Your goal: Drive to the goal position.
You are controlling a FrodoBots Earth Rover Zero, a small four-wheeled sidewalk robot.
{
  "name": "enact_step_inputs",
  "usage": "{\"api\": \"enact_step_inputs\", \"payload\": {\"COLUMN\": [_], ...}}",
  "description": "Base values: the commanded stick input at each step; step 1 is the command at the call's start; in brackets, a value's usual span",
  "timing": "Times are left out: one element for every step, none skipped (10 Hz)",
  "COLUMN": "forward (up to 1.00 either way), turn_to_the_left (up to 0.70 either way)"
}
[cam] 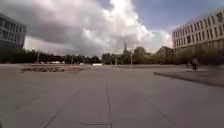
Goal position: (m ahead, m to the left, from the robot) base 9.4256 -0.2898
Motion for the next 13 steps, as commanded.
{"api": "enact_step_inputs", "payload": {"forward": [0.7, 0.7, 0.7, 0.7, 0.7, 0.7, 0.7, 0.7, 0.7, 0.7, 0.7, 0.7, 0.7], "turn_to_the_left": [0.0, 0.0, 0.0, 0.0, 0.0, 0.0, 0.0, 0.0, 0.0, 0.0, 0.0, 0.0, 0.0]}}
